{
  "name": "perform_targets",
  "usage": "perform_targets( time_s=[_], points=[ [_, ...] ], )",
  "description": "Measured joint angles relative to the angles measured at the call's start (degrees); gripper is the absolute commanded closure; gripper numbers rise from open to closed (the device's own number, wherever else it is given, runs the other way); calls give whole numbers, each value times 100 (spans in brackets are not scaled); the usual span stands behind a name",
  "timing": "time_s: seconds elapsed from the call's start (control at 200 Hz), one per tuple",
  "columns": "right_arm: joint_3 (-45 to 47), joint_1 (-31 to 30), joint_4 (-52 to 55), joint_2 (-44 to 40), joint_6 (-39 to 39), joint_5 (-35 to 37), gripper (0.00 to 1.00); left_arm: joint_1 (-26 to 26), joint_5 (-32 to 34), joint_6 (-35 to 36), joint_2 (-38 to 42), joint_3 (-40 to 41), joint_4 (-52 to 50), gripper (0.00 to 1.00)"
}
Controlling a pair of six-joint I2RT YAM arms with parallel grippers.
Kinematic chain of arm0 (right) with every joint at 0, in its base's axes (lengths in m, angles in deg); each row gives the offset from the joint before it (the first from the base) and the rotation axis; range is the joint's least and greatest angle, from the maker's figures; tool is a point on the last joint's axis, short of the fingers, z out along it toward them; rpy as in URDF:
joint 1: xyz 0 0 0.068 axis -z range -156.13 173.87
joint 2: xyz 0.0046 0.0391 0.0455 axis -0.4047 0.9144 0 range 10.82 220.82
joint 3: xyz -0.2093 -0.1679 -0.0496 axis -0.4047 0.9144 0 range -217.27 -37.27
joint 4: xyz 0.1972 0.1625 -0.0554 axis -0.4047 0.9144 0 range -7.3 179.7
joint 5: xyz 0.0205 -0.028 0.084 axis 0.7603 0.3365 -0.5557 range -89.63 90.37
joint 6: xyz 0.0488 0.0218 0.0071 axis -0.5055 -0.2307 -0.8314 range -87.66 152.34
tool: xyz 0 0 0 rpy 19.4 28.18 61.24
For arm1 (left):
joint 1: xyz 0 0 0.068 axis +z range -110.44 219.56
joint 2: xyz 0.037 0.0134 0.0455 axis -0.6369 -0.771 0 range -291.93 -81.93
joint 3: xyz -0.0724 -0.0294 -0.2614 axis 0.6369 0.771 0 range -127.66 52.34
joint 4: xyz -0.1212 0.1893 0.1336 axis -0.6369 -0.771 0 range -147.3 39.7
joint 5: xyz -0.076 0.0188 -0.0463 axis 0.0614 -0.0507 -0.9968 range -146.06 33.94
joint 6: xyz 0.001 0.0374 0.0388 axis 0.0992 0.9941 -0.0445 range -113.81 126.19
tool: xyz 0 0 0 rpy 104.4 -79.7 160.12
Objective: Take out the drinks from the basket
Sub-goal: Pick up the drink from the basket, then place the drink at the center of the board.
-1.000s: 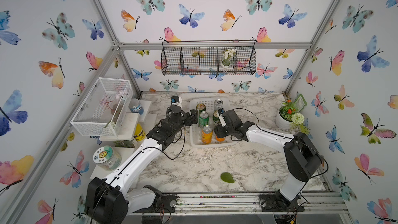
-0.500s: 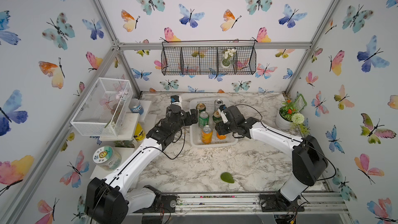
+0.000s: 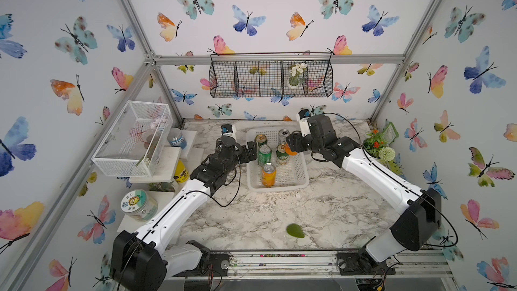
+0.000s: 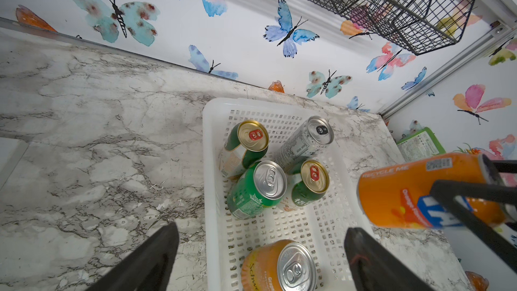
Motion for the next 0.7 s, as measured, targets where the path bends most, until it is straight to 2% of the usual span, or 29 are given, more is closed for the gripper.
perform_targets(
  time_s=[0.16,0.26,0.506,0.701],
  points=[
    [-4,949,-151,208,-149,-24,49,85,-87,-125,-42,0,-2,1],
    [-24,1360,-387,649,-205,46,50,105,-94,-131,-63,0,-4,1],
    [-223,1432,-684,2081,-234,55,50,109,-133,-129,-66,0,-7,1],
    [-315,1438,-903,2522,-236,46,49,109,-264,-101,-66,0,-7,1]
  ],
)
